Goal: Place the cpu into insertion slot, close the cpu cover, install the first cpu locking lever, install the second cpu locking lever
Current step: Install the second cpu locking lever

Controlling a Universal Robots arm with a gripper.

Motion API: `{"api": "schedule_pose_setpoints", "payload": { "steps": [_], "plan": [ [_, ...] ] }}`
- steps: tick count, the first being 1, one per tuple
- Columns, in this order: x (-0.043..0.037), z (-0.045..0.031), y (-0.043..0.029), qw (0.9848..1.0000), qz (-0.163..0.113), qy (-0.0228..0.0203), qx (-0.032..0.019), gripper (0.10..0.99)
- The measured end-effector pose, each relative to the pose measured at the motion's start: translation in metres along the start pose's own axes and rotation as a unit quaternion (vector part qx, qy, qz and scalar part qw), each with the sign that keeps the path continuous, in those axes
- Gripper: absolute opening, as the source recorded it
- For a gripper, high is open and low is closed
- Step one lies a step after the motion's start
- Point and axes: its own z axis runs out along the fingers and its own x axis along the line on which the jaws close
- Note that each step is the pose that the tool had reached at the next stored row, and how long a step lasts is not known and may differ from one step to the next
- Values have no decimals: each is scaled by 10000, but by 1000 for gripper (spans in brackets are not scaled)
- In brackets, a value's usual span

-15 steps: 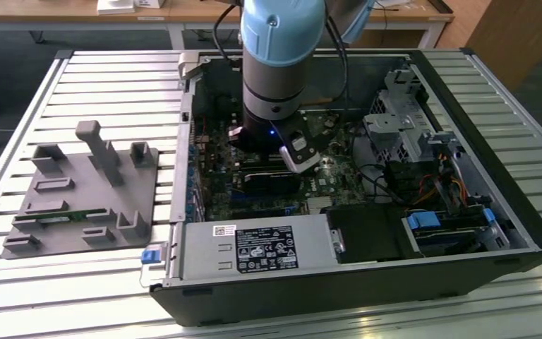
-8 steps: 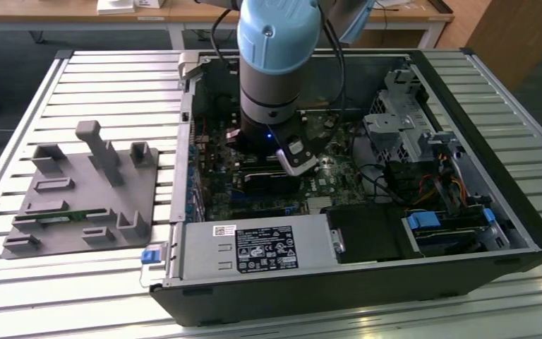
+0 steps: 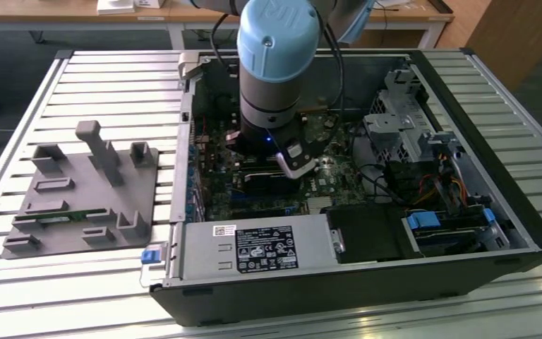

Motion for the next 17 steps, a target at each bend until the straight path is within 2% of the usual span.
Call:
{"api": "schedule_pose_setpoints", "payload": {
  "steps": [5, 10, 17],
  "plan": [
    [7, 26, -9, 10000, 1, 2, -45, 106],
    [19, 42, -14, 9999, 1, 4, -135, 106],
    [58, 69, -15, 9998, 1, 4, -179, 106]
  ]
}}
